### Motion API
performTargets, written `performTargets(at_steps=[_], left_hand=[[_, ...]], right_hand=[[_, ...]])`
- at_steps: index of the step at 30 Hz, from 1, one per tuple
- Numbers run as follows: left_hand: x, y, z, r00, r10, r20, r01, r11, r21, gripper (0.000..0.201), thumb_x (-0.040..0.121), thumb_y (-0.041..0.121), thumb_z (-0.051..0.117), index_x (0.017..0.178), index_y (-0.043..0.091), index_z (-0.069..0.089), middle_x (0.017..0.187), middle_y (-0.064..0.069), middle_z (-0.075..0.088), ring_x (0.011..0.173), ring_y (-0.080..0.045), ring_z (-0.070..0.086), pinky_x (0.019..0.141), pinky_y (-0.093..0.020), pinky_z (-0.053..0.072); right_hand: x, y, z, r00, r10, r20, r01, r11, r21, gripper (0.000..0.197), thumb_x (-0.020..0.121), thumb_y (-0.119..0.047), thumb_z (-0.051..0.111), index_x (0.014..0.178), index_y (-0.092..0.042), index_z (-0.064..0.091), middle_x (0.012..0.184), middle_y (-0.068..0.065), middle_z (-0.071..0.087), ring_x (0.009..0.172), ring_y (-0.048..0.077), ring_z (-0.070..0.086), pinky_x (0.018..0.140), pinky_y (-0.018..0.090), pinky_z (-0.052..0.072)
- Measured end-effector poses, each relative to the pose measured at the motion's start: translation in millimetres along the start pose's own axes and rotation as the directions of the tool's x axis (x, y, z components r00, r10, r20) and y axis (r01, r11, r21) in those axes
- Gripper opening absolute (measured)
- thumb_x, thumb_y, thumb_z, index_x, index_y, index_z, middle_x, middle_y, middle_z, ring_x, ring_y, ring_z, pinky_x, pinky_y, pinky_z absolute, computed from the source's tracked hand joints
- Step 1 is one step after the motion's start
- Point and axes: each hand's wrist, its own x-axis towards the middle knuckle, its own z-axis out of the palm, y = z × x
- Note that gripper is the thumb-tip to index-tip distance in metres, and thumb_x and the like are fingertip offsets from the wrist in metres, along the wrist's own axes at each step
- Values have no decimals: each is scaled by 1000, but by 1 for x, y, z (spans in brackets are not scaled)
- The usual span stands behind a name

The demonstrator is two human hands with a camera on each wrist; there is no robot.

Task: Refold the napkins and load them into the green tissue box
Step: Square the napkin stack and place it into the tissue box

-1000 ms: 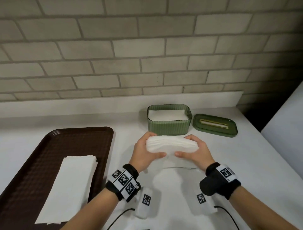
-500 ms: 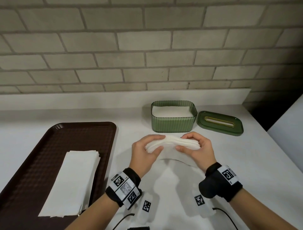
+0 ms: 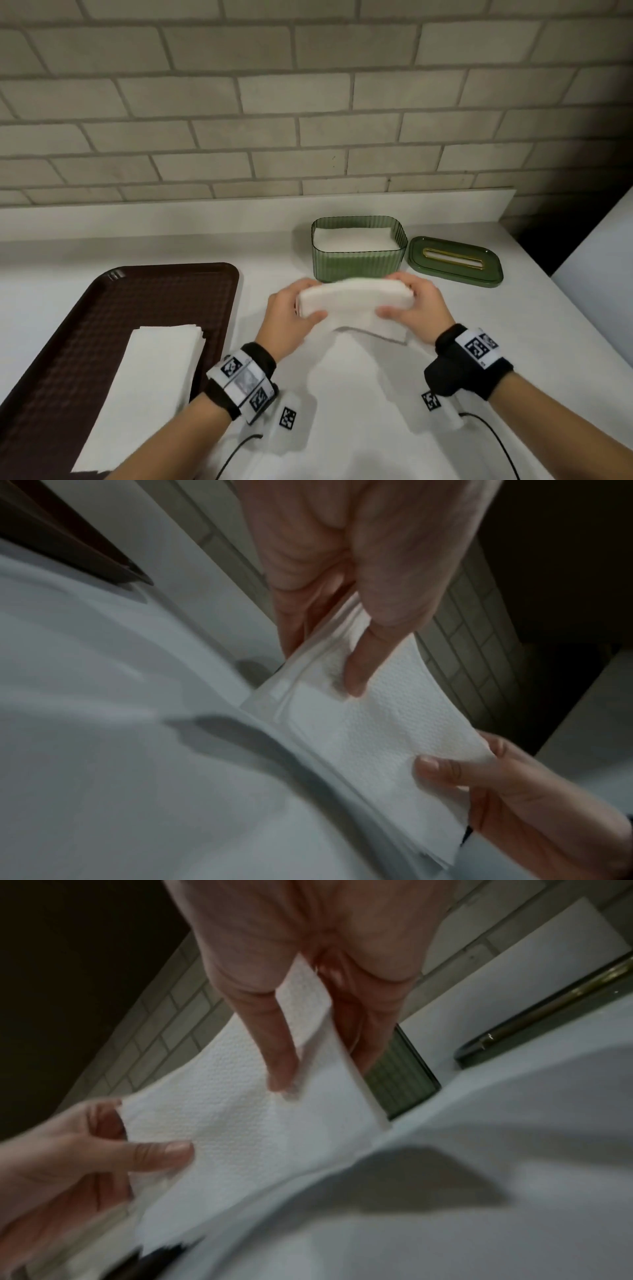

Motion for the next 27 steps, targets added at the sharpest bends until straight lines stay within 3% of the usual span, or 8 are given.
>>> performTargets(at_steps=[3, 7, 10, 16, 19, 21, 24, 27], left_hand=[[34, 23, -12, 993, -23, -116, -7, 968, -252, 47, 79, 2, 77, 113, 20, 50, 103, -1, 70, 90, -12, 69, 73, -25, 57], [84, 43, -19, 981, -159, -112, 78, 849, -522, 46, 88, 1, 66, 119, 22, 40, 105, -16, 69, 87, -24, 69, 76, -39, 59], [115, 45, -19, 987, -124, -103, 72, 913, -402, 49, 85, 12, 66, 115, 41, 41, 124, -21, 60, 101, -39, 64, 90, -55, 54], [158, 41, -13, 1000, 6, -10, -7, 996, -91, 65, 87, -3, 52, 129, 44, 38, 125, -10, 58, 93, -22, 58, 89, -43, 54], [173, 34, -9, 999, -2, 52, -3, 996, 92, 62, 88, -4, 51, 137, 31, 42, 129, -12, 57, 100, -23, 55, 81, -20, 40], [180, 28, -4, 996, -28, 89, 10, 981, 191, 56, 90, -3, 51, 140, 21, 43, 136, -10, 53, 119, -25, 51, 88, -16, 34], [186, 22, 0, 981, -105, 166, 47, 947, 318, 45, 95, 5, 51, 139, 11, 42, 138, -11, 51, 125, -26, 49, 94, -20, 35], [191, 23, 3, 967, -150, 205, 48, 901, 432, 44, 99, 21, 49, 139, 6, 38, 133, -16, 51, 120, -29, 51, 93, -28, 39]], right_hand=[[29, -30, -15, 991, -41, -126, 74, 961, 266, 48, 74, 5, 76, 114, -8, 53, 94, -3, 67, 80, 5, 69, 69, 16, 56], [79, -48, -22, 978, 52, -201, 34, 914, 403, 47, 86, -10, 69, 124, -15, 42, 104, 15, 68, 86, 24, 68, 77, 39, 58], [112, -44, -22, 967, 54, -249, 33, 942, 335, 41, 90, -13, 66, 118, -21, 38, 101, 7, 64, 81, 13, 63, 74, 35, 53], [149, -19, -23, 952, -11, -305, 10, 1000, -7, 42, 93, -16, 60, 127, -17, 36, 72, -3, 54, 65, 19, 54, 68, 29, 43], [152, -5, -21, 961, -43, -274, 4, 990, -139, 37, 94, -15, 55, 125, -22, 35, 59, -3, 46, 55, 19, 48, 63, 37, 47], [154, 3, -21, 969, -48, -243, -6, 976, -218, 33, 96, -17, 51, 122, -29, 33, 60, 3, 53, 57, 27, 54, 66, 44, 52], [156, 10, -22, 972, -73, -225, 5, 958, -288, 32, 98, -16, 45, 120, -36, 31, 70, 13, 63, 64, 33, 61, 72, 48, 54], [157, 6, -23, 979, -75, -190, 0, 930, -368, 31, 100, -16, 36, 127, -31, 32, 62, 5, 58, 65, 33, 59, 83, 48, 48]])
